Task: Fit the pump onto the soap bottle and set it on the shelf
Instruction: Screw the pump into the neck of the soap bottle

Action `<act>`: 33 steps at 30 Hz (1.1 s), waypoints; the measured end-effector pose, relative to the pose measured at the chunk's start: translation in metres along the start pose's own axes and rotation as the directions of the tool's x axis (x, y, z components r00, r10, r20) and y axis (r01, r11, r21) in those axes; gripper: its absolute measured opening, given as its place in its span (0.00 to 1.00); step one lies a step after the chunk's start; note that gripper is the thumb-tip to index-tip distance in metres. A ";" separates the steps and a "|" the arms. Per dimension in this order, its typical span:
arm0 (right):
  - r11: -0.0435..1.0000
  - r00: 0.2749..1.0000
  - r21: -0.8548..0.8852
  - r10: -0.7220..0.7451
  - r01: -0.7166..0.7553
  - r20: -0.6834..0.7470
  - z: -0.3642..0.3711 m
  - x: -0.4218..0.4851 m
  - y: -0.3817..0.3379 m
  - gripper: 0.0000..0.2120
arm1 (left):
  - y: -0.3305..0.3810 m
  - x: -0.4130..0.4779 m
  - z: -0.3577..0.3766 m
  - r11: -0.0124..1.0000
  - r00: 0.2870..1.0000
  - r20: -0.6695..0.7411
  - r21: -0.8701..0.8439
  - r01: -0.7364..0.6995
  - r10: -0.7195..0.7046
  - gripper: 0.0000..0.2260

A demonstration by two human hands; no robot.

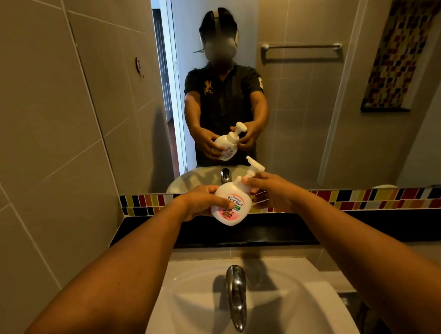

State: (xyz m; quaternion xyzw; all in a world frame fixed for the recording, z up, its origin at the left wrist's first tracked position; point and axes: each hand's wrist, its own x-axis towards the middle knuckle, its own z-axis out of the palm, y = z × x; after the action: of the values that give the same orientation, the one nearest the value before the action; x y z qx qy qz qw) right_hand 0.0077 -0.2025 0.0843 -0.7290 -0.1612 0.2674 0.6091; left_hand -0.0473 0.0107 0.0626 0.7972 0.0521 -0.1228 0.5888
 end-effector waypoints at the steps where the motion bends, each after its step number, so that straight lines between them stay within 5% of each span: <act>1: 1.000 1.000 0.012 0.006 -0.006 0.007 -0.001 0.001 -0.001 0.18 | 0.000 0.000 -0.001 1.000 1.000 -0.003 -0.002 0.001 -0.001 0.14; 19: 0.997 0.999 -0.069 0.019 -0.021 -0.036 0.001 0.003 -0.009 0.20 | 0.007 -0.001 0.003 0.999 0.999 -0.027 0.030 -0.020 0.020 0.17; 33: 0.998 0.999 0.041 0.049 -0.049 -0.006 0.005 0.002 -0.003 0.21 | 0.002 -0.002 0.004 1.000 0.998 -0.057 0.013 -0.009 0.010 0.20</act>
State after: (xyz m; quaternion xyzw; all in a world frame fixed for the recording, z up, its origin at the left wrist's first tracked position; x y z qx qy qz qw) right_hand 0.0063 -0.1965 0.0866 -0.7210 -0.1356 0.2829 0.6178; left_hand -0.0498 0.0066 0.0638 0.8043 0.0645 -0.0976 0.5826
